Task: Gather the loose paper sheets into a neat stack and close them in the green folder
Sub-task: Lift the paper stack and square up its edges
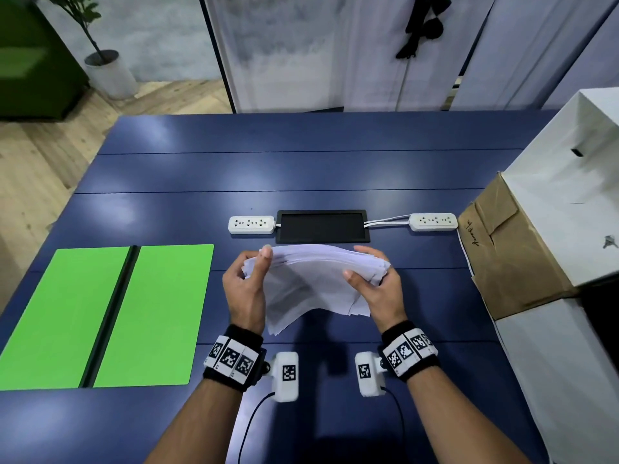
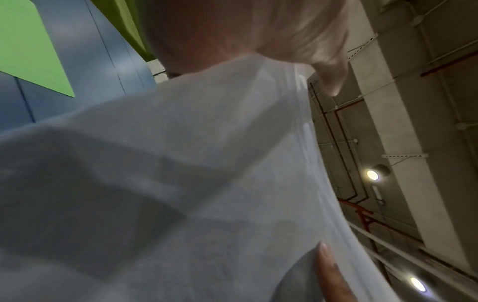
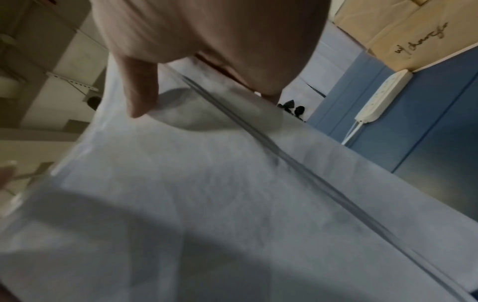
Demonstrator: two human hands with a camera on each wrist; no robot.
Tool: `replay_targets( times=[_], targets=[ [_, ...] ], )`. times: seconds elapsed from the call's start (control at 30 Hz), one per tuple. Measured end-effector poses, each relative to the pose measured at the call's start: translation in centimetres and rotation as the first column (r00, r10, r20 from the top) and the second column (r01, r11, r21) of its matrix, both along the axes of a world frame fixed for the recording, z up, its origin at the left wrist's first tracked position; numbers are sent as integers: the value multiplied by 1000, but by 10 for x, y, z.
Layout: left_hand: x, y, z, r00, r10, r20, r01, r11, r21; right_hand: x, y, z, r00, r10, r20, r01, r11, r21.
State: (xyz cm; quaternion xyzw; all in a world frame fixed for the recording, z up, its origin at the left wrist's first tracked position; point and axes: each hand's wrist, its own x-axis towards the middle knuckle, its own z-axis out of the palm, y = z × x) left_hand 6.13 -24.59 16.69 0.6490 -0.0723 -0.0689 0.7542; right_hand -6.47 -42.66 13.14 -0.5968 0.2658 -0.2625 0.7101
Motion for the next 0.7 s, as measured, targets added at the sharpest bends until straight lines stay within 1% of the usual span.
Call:
replay_targets(
  times=[0.07, 0.13, 0.23, 0.3, 0.4, 0.53, 0.63, 0.7],
  targets=[
    [1, -5, 3, 999, 42, -10, -41, 998, 37, 1, 6, 10, 998, -39, 47, 41, 998, -42],
    [1, -8, 1, 998, 55, -9, -54, 998, 44, 1, 13, 18, 990, -114, 82, 120, 990, -70],
    [2, -5, -3, 998, 53, 16, -54, 998, 41, 7, 24, 25, 963, -253, 90, 261, 961, -94],
    [3, -1, -5, 999, 31, 18, -31, 999, 44, 13, 25, 25, 944, -320, 83, 326, 942, -83],
    [5, 4, -9, 1000, 7, -5, -7, 1000, 12, 17, 23, 24, 939, -337, 73, 342, 938, -62],
    [8, 9, -14, 999, 50, -19, -50, 999, -2, 20, 19, 24, 936, -344, 78, 347, 937, -34],
    [6, 9, -16, 1000, -13, -17, 13, 1000, -20, 22, 18, 22, 929, -365, 61, 367, 930, -19],
    [4, 9, -16, 999, -35, -7, 35, 999, -2, 24, 19, 22, 932, -359, 56, 360, 933, -8]
  ],
)
